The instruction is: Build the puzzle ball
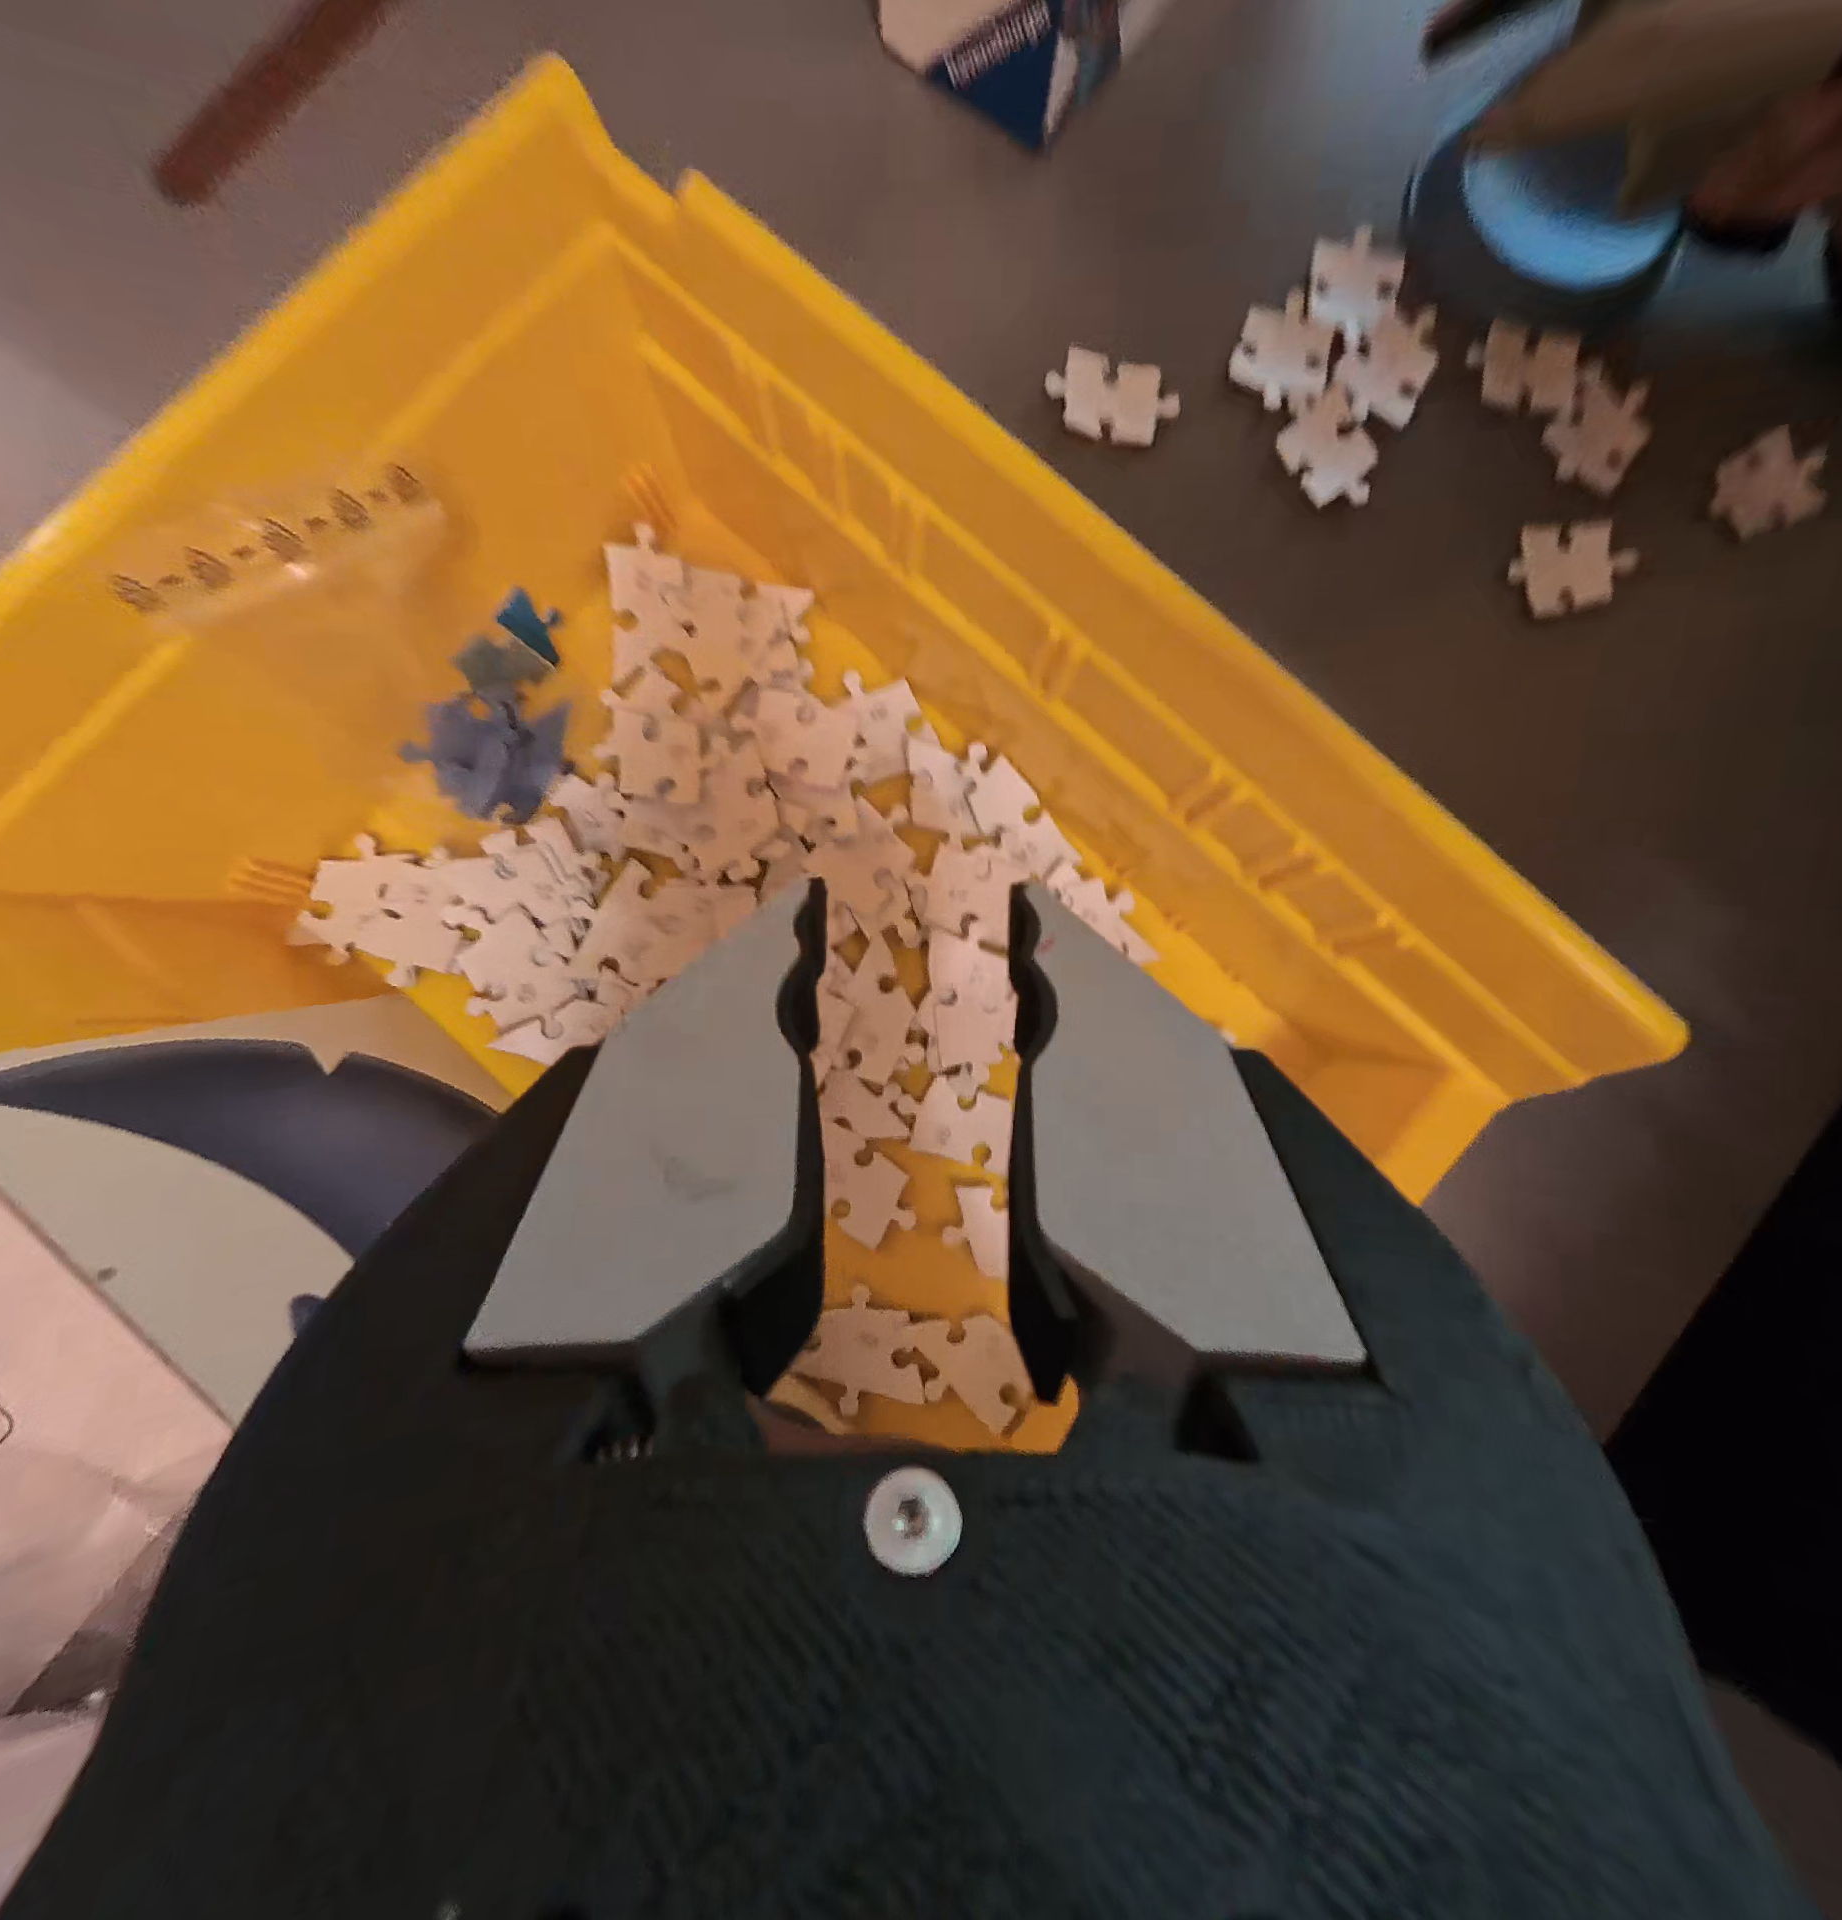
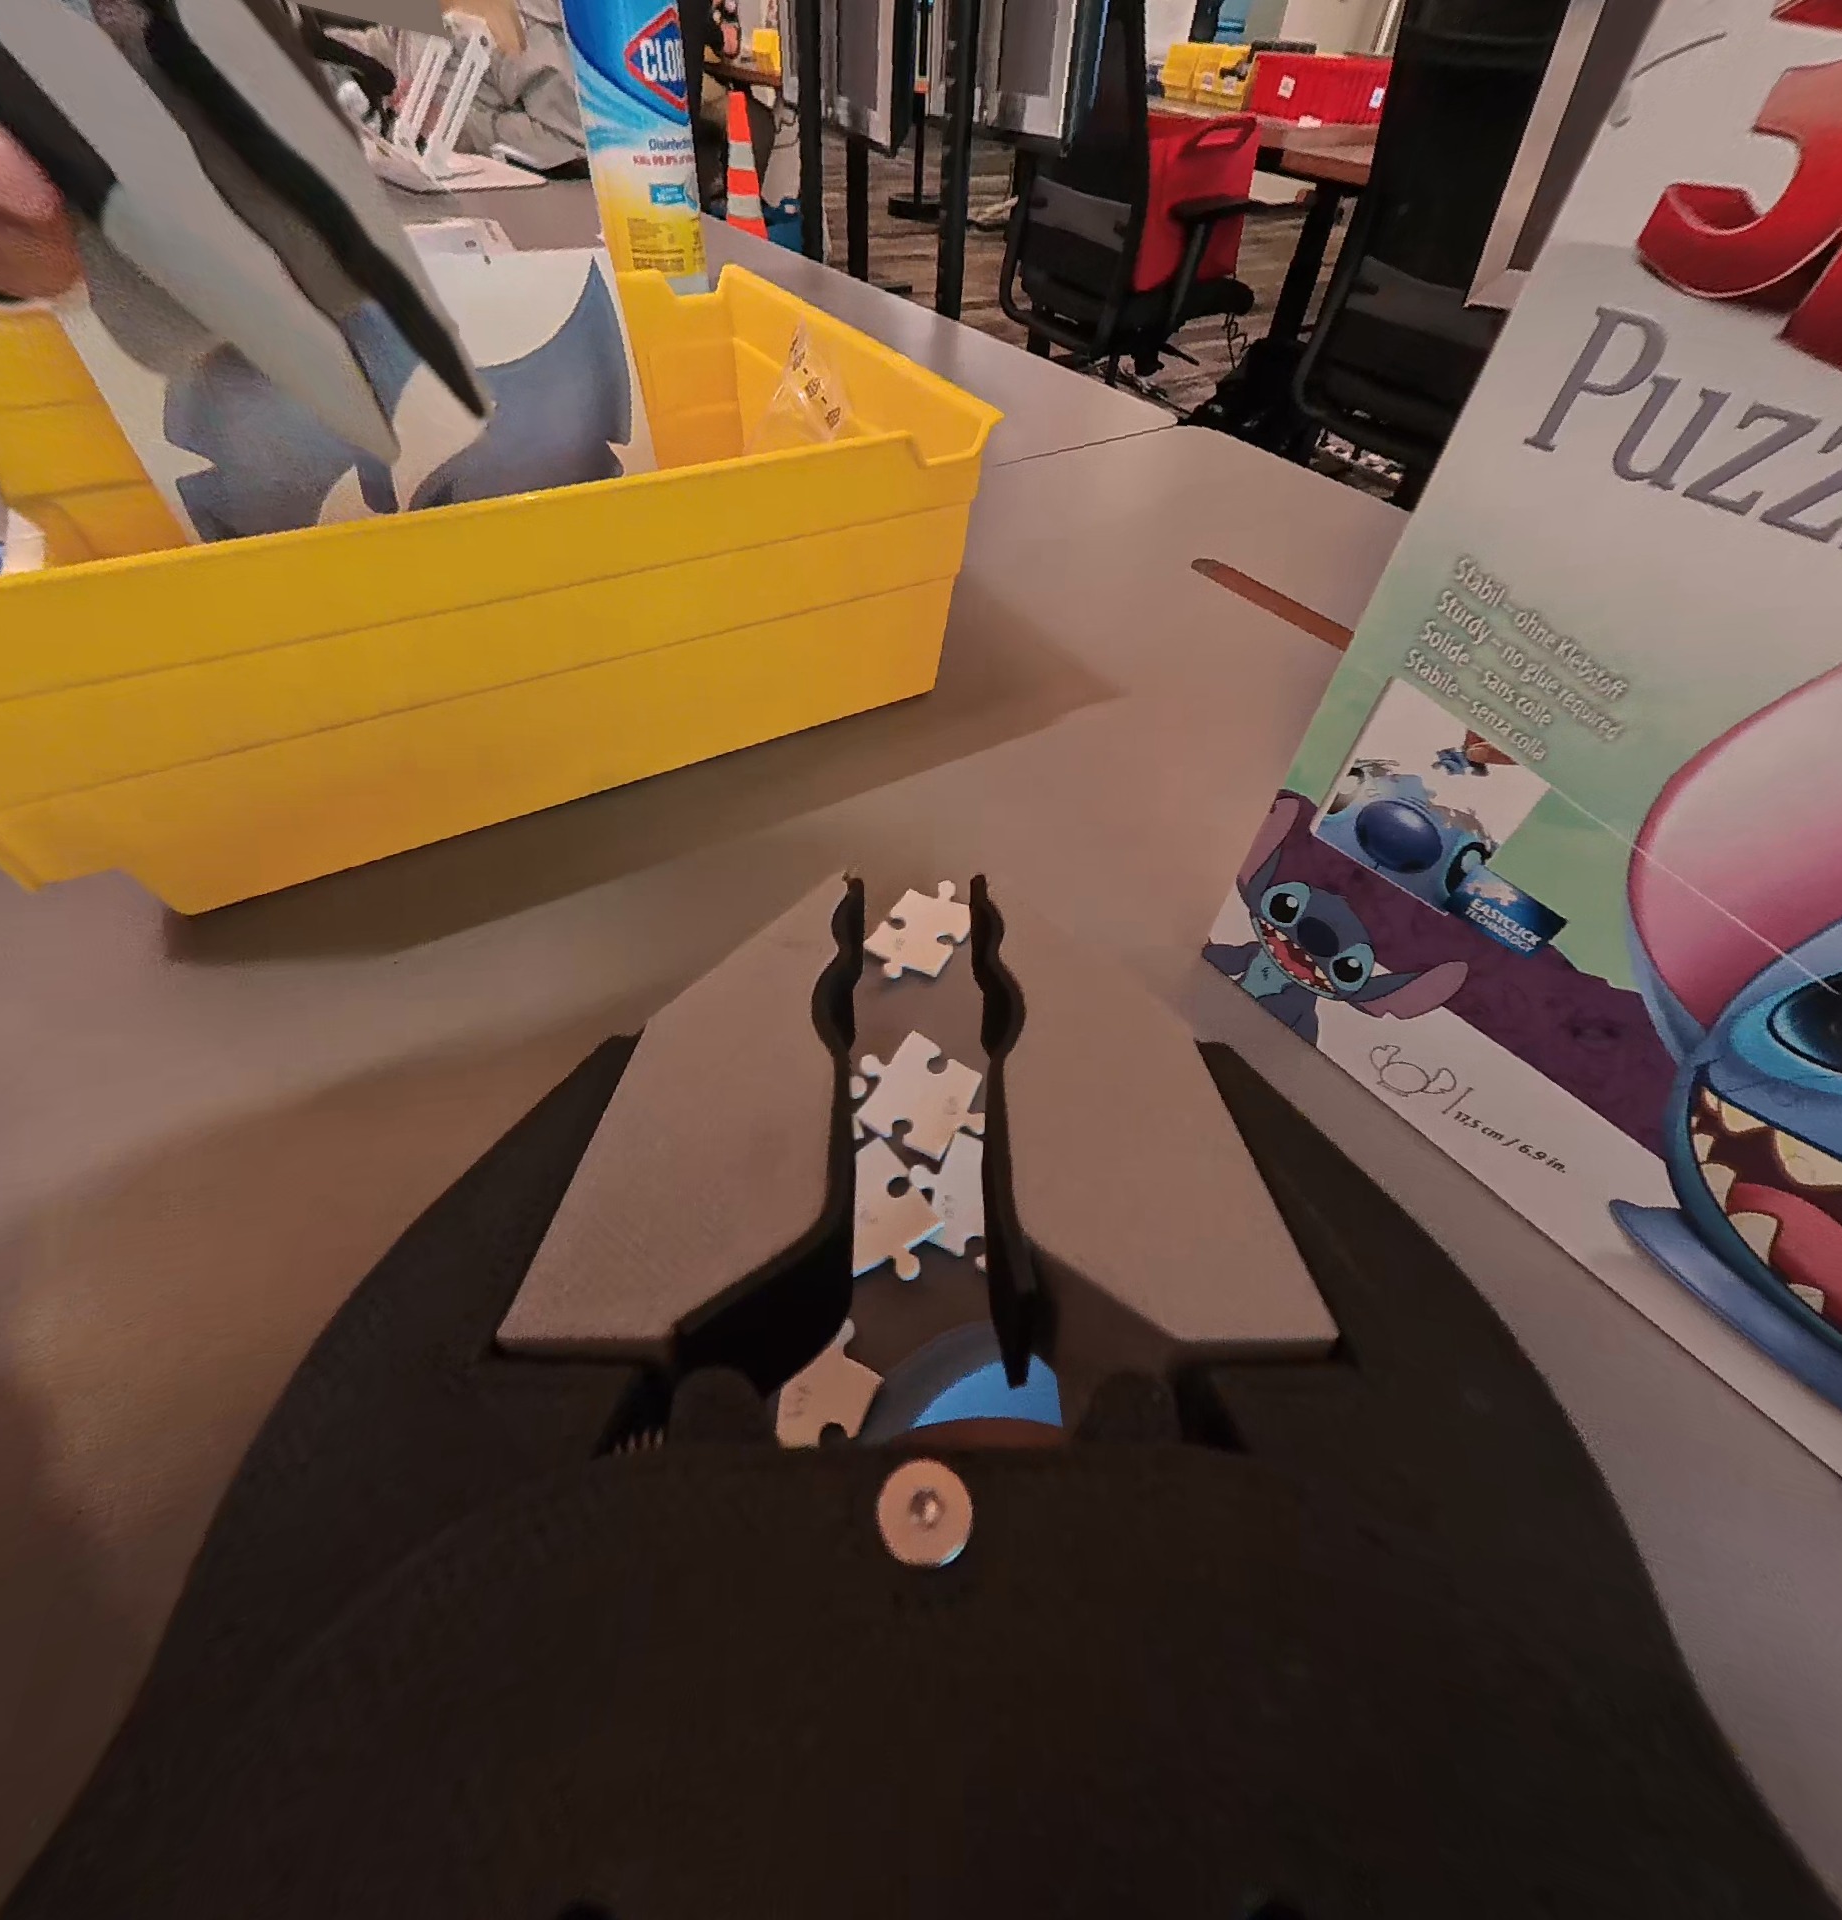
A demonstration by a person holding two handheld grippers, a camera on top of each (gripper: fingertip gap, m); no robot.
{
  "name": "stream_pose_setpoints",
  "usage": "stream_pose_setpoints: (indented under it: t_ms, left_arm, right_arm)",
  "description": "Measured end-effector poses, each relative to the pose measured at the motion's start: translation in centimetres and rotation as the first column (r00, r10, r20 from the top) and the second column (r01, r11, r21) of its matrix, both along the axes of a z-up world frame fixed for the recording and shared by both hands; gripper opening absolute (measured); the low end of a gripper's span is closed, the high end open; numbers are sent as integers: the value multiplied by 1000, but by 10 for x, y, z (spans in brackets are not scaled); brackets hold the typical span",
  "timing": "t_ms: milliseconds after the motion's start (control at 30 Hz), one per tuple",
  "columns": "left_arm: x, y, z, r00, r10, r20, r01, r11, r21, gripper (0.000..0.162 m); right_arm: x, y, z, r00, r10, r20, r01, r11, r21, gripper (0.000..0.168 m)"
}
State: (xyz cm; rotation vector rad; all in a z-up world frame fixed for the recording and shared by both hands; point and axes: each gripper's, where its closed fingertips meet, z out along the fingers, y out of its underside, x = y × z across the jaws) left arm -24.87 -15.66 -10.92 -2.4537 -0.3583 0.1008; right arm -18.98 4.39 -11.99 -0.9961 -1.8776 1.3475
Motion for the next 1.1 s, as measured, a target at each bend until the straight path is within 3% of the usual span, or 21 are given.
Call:
stream_pose_setpoints:
  t_ms: [33,167,367,467,567,767,933,1100]
  left_arm:
    - [-4,2,6,1000,24,-2,-24,999,33,35]
    - [-23,4,22,981,192,-22,-185,965,184,35]
    - [-53,-6,19,906,408,-113,-369,892,263,35]
    - [-74,-23,36,823,540,-176,-452,810,374,35]
    - [-82,-30,59,773,607,-185,-450,730,515,30]
    - [-89,-36,56,744,632,-217,-456,718,526,31]
    - [-84,-39,75,717,655,-237,-419,677,605,29]
    - [-79,-27,69,769,608,-195,-399,696,597,31]
  right_arm:
    - [0,-1,0,1000,0,-2,0,1000,3,16]
    - [2,0,6,1000,-3,-26,3,1000,5,16]
    - [4,0,8,999,6,-32,-6,1000,-7,15]
    - [5,-2,9,999,16,-35,-16,1000,-7,15]
    - [5,-7,6,999,33,-23,-33,999,0,16]
    - [9,-18,0,997,75,-15,-74,997,12,16]
    - [10,-26,-11,996,94,8,-95,995,43,16]
    - [8,-26,-16,995,96,20,-97,994,44,16]
